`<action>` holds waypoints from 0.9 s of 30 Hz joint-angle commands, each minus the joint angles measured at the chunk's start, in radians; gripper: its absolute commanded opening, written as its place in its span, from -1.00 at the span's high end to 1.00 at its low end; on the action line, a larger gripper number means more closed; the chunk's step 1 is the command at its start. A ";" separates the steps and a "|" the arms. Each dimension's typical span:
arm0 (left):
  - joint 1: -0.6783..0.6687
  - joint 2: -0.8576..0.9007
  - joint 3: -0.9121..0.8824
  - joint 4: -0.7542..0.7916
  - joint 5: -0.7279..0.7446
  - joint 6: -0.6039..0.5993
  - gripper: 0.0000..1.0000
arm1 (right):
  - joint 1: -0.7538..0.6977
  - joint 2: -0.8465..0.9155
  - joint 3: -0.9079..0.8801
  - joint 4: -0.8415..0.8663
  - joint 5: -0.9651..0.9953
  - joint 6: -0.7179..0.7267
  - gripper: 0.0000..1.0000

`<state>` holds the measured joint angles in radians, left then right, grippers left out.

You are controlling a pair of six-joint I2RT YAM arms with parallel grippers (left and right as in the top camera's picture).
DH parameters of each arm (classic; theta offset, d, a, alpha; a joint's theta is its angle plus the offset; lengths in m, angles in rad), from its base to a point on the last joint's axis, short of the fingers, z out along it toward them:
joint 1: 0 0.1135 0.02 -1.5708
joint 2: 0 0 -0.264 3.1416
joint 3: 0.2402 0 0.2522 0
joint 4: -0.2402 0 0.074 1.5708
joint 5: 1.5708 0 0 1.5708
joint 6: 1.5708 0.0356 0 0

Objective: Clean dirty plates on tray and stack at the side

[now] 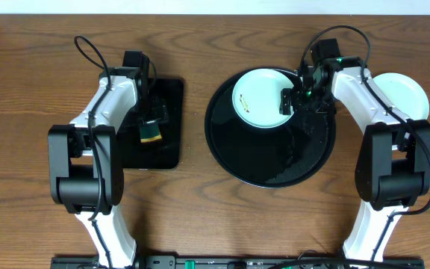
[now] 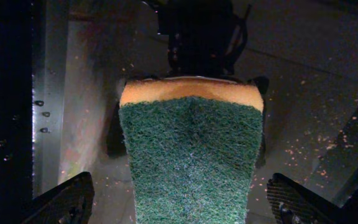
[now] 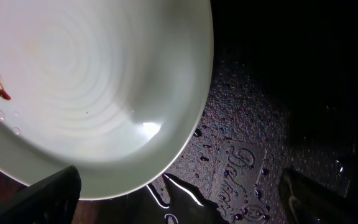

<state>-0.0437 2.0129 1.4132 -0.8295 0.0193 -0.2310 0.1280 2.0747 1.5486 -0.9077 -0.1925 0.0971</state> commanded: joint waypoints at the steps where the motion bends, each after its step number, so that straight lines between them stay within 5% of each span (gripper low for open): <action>1: 0.004 0.005 -0.005 -0.002 -0.013 0.006 -0.78 | 0.003 -0.002 -0.007 -0.001 0.002 0.000 -0.98; 11: 0.004 0.005 -0.005 0.000 -0.007 0.001 -0.78 | 0.005 -0.002 -0.007 0.025 0.001 0.013 -0.98; 19: 0.004 0.005 -0.005 -0.058 0.149 -0.005 -0.79 | 0.003 -0.002 -0.007 0.112 -0.102 0.101 -0.98; 27: 0.004 0.005 -0.005 -0.051 0.148 -0.006 -0.79 | 0.036 0.008 -0.008 0.233 0.080 0.096 -0.47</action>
<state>-0.0437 2.0129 1.4132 -0.8822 0.1585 -0.2321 0.1326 2.0747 1.5459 -0.6949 -0.2073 0.1867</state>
